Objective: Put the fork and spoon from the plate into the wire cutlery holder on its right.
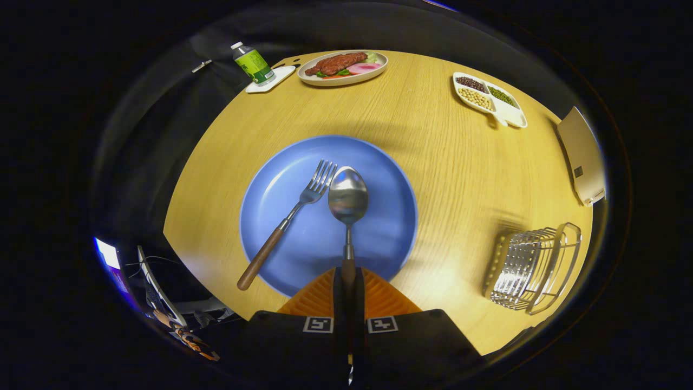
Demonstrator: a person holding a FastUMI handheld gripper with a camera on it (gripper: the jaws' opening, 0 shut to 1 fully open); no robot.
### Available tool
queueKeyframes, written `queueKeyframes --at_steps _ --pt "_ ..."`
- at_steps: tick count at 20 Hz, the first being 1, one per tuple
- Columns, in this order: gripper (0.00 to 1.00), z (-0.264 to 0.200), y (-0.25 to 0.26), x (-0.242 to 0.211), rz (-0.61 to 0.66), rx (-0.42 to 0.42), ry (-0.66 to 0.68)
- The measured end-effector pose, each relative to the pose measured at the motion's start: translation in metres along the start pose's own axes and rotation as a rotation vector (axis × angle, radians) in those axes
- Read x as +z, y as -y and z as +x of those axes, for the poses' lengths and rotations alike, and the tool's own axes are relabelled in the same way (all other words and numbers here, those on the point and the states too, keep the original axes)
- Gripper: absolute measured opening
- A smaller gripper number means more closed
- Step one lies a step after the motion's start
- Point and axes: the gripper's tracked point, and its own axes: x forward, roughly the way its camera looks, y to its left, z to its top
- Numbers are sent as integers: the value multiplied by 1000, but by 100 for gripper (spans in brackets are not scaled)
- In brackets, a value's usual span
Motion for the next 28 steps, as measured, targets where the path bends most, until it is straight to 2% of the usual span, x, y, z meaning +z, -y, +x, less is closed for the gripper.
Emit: queueKeyframes --at_steps 7,13,20,28 --pt "8 -96 42 -6 -48 30 30" --pt "8 -154 118 -27 -79 -12 -37" --pt "8 -166 183 -45 -118 -55 -202" --pt "8 -139 195 -44 -142 -41 -344"
